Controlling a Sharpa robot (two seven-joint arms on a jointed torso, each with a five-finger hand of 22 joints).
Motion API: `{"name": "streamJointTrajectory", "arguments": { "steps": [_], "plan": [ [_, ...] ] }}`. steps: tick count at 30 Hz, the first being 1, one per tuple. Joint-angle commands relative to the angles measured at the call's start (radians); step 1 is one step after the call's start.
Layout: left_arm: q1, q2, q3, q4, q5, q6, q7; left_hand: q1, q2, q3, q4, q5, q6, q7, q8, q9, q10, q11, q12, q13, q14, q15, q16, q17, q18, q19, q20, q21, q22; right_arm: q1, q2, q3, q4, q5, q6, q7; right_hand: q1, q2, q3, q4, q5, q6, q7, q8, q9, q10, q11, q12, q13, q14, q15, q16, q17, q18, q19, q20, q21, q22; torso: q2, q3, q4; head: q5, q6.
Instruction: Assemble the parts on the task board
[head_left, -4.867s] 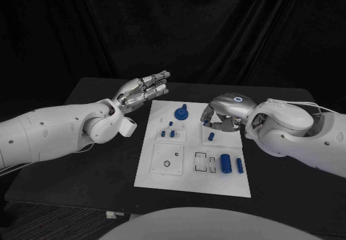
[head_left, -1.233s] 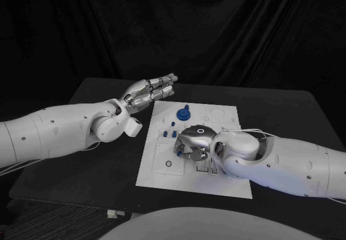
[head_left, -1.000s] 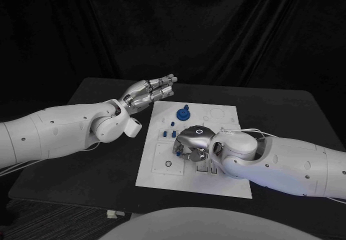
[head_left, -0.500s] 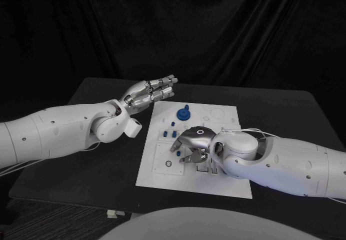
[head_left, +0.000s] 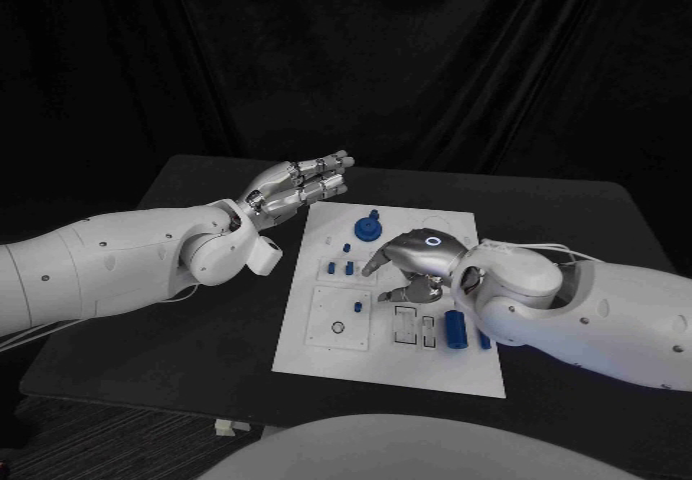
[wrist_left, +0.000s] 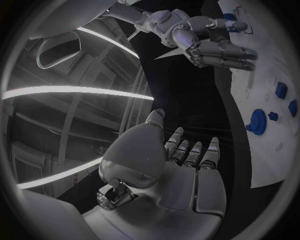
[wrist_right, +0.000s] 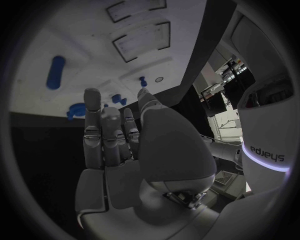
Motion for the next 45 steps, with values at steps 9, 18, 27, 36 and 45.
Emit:
{"name": "streamJointTrajectory", "arguments": {
  "steps": [9, 18, 27, 36, 45],
  "plan": [
    [-0.001, -0.007, 0.001, 0.001, 0.007, -0.011, 0.021, -0.005, 0.011, 0.002, -0.009, 0.006, -0.026, -0.002, 0.000, -0.003, 0.003, 0.005, 0.005, 0.000, -0.016, -0.027, -0.013, -0.006, -0.003, -0.029, -0.006, -0.016, -0.030, 0.086, -0.165, 0.000, 0.035, 0.083, 0.102, -0.017, -0.063, -0.023, -0.023, 0.020, -0.053, -0.047, -0.036, -0.020, -0.010, 0.016, -0.001, 0.014, -0.012, 0.025, 0.000, 0.018, 0.009, -0.005, 0.036, -0.001, 0.048, 0.059, 0.003, -0.0002, -0.0012, -0.020, 0.000],
    [-0.002, -0.006, 0.001, -0.002, 0.007, -0.003, 0.019, -0.006, 0.015, 0.004, -0.012, 0.006, -0.017, -0.002, 0.005, -0.001, 0.001, 0.003, 0.004, 0.000, -0.018, -0.032, -0.015, -0.008, -0.001, -0.039, -0.006, -0.019, -0.043, 0.065, -0.215, -0.001, 0.007, 0.089, 0.174, -0.018, -0.147, -0.057, -0.045, 0.023, -0.065, -0.103, -0.067, -0.023, -0.013, 0.029, 0.002, 0.009, -0.011, 0.034, 0.004, 0.032, 0.018, -0.008, 0.047, 0.003, 0.062, 0.064, 0.003, -0.0022, -0.0044, -0.019, 0.000],
    [-0.003, -0.008, 0.001, -0.004, 0.007, -0.001, 0.019, -0.006, 0.016, 0.005, -0.013, 0.006, -0.017, -0.003, 0.006, -0.001, 0.001, 0.003, 0.004, 0.000, -0.018, -0.033, -0.015, -0.008, -0.001, -0.041, -0.005, -0.020, -0.047, 0.040, -0.204, -0.001, -0.024, 0.090, 0.173, 0.002, -0.120, -0.034, -0.027, 0.019, -0.068, -0.079, -0.058, -0.017, -0.009, 0.091, -0.005, 0.020, -0.010, 0.043, 0.012, 0.045, 0.026, -0.012, 0.060, 0.008, 0.084, 0.069, 0.002, 0.0043, -0.0026, -0.021, 0.000],
    [-0.004, -0.007, 0.001, -0.005, 0.007, 0.002, 0.018, -0.006, 0.016, 0.005, -0.013, 0.006, -0.017, -0.003, 0.006, -0.001, 0.001, 0.003, 0.004, 0.000, -0.018, -0.034, -0.015, -0.008, -0.002, -0.042, -0.004, -0.020, -0.048, 0.018, -0.165, -0.001, -0.063, 0.091, 0.136, 0.022, -0.005, 0.028, 0.016, -0.031, 0.012, -0.070, -0.041, -0.017, -0.009, 0.150, -0.013, 0.013, -0.012, 0.047, 0.008, 0.048, 0.024, -0.012, 0.069, 0.007, 0.091, 0.071, 0.000, 0.0033, 0.0023, -0.026, 0.000],
    [-0.005, -0.006, 0.001, -0.006, 0.007, 0.008, 0.017, -0.005, 0.018, 0.008, -0.016, 0.006, -0.012, 0.003, 0.008, -0.001, 0.002, 0.010, 0.005, 0.000, -0.018, -0.034, -0.015, -0.008, -0.001, -0.042, -0.003, -0.020, -0.047, 0.000, -0.121, -0.001, -0.102, 0.091, 0.110, 0.030, 0.025, 0.046, 0.017, -0.064, 0.036, -0.044, -0.031, -0.014, -0.008, 0.196, -0.019, 0.010, -0.010, 0.050, 0.008, 0.053, 0.026, -0.013, 0.074, 0.005, 0.100, 0.073, 0.000, -0.0004, 0.0025, -0.026, 0.000]
  ]
}}
